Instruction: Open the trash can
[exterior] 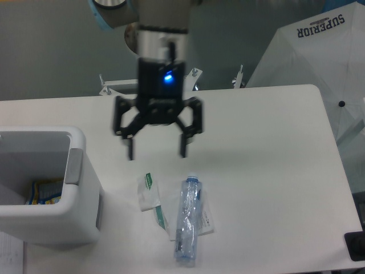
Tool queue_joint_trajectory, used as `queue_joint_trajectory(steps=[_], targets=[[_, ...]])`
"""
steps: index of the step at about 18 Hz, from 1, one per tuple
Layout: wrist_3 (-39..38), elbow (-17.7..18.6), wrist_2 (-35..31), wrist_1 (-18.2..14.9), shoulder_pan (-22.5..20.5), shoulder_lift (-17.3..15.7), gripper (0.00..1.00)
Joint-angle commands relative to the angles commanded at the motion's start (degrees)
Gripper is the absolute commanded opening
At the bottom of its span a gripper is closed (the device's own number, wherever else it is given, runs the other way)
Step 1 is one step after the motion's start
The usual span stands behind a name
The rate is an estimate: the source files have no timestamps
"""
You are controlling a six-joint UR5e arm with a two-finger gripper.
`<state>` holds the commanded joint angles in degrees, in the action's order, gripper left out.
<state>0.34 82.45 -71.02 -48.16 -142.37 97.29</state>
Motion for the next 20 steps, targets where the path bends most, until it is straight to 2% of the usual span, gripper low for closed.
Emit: queue_joint_trajectory(steps=[3, 7, 13, 20], targets=[[8.2, 0.4, -2.4, -0.9, -2.7, 0.1, 1.0], [16.4, 0.9, -4.0, -3.8, -6.5, 0.4, 1.0], [28.6, 2.7, -10.3, -4.0, -8.1, 1.7, 1.0], [30.1, 2.6, -11.9, -3.7, -8.9, 3.0, 1.0]])
